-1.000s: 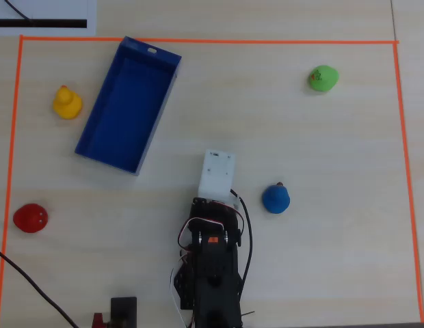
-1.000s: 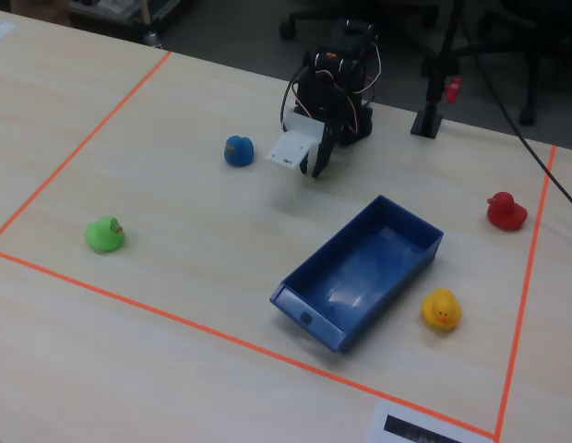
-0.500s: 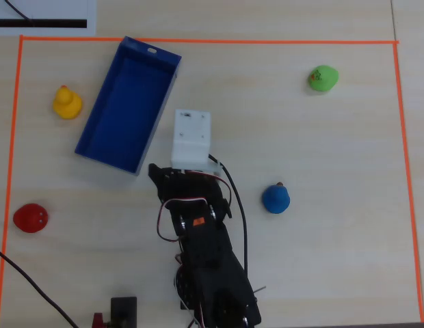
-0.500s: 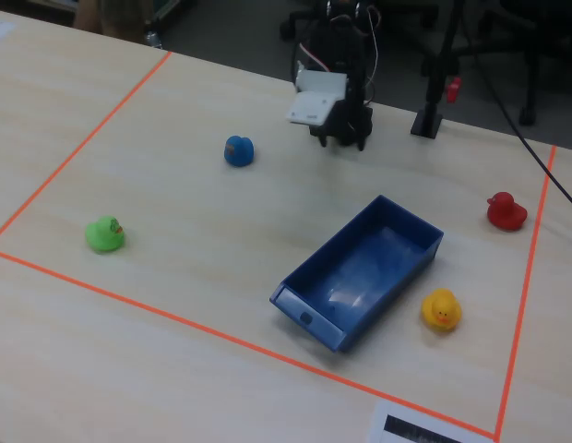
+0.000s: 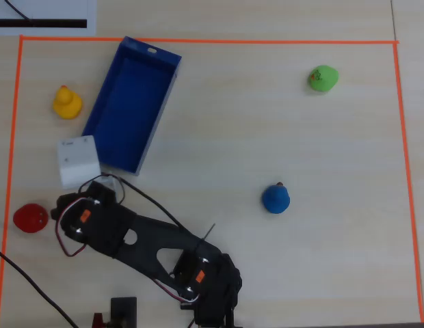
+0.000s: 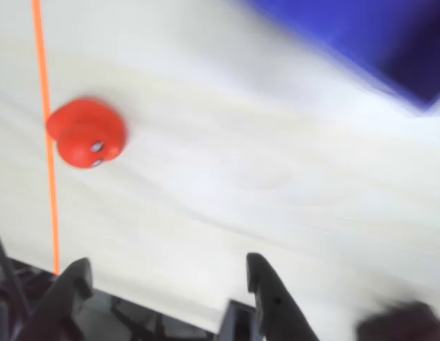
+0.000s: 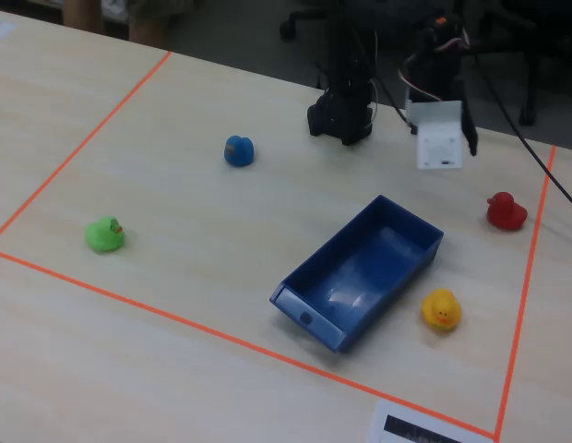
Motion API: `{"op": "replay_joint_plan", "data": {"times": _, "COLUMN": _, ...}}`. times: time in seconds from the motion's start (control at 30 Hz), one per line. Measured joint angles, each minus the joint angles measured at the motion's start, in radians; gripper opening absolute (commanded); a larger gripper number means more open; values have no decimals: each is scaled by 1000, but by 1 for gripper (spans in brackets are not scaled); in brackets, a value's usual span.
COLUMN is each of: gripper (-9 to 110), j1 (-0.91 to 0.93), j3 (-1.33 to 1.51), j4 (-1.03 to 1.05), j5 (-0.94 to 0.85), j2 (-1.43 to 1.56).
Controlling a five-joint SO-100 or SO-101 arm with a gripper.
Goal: Grasp red duck and put it into box.
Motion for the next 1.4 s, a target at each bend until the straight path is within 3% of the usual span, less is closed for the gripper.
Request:
{"op": "replay_joint_plan", "data": {"times": 0.27, "gripper": 32, "j1": -49, "j3": -219, "j4": -51, "j5": 21, "j2": -222}}
{"op": "replay_joint_plan", "data": {"times": 0.6, "gripper": 35, "j1": -61, "j3": -250, "j4": -213, "j5": 21, "j2": -459}}
{"op": "replay_joint_plan", "data": {"times": 1.4, "gripper": 34, "j1": -104, "j3": -272, "j4": -288, "j5": 66, "j2": -572}}
